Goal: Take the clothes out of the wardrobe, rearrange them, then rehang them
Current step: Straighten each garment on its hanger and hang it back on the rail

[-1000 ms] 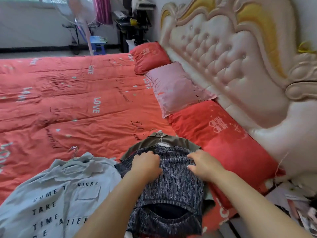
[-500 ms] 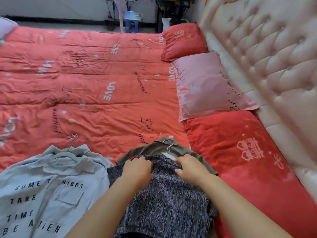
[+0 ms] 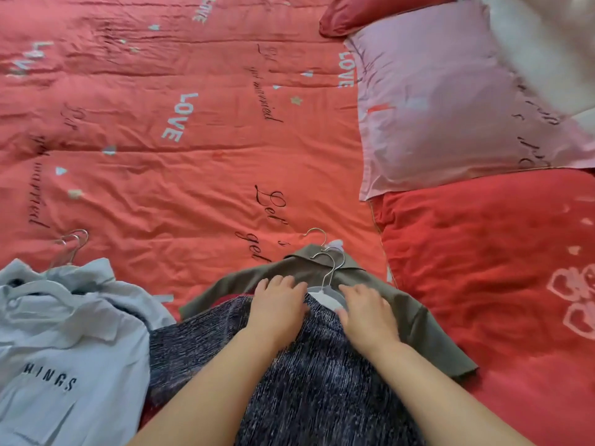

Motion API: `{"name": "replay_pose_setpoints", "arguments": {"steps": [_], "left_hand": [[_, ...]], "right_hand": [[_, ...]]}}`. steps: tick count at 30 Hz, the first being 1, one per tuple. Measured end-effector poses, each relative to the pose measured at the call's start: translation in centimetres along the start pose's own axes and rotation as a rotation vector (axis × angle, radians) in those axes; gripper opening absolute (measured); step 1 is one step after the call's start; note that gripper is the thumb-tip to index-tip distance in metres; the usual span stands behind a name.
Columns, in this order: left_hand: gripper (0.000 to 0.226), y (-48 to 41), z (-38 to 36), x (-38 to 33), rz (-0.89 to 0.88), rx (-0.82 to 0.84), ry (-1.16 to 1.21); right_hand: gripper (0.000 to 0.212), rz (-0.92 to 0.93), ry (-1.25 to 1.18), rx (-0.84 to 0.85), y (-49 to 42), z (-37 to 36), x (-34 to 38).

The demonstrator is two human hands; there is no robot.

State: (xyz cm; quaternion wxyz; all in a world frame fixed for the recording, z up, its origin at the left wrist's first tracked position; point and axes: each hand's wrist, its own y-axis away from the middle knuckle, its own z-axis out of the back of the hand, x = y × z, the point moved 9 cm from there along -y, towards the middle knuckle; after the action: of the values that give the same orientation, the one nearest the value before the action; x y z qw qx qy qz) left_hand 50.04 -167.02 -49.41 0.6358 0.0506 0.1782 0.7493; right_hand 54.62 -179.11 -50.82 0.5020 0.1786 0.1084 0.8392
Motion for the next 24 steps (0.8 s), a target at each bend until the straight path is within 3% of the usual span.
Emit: {"name": "replay_pose_setpoints", "arguments": {"steps": [6, 12, 16, 18, 21, 24], "left_hand": [[0.044, -2.8, -4.3, 0.2, -0.018, -0.038, 0.0], [0.029, -2.3, -3.2, 0.4, -0.025, -0.291, 0.158], [0.033, -2.7, 2.3, 1.9, -0.016, -0.568, 0.393], [0.037, -4.0, 4.9, 2.7, 0.007, -0.611, 0.435], [0.045, -6.9, 4.0, 3.5, 0.095, -0.375, 0.419], [0.06, -8.4, -1.1, 3.7, 0.117, -0.069, 0.268]], "right_hand": [[0.064, 0.014, 0.045, -0.207, -1.0, -3.1, 0.0], [0.048, 0.077, -0.134, -0.301, -0.9, -1.2, 0.3], [0.032, 0.158, -0.272, -0.427, -2.3, 4.1, 1.3], [0.031, 0.134, -0.298, -0.47, -4.4, 6.5, 1.5], [0.033, 0.067, -0.265, -0.316, -7.9, 5.9, 1.3], [0.054, -0.012, -0.107, -0.04, -9.3, 1.3, 0.1]]}}
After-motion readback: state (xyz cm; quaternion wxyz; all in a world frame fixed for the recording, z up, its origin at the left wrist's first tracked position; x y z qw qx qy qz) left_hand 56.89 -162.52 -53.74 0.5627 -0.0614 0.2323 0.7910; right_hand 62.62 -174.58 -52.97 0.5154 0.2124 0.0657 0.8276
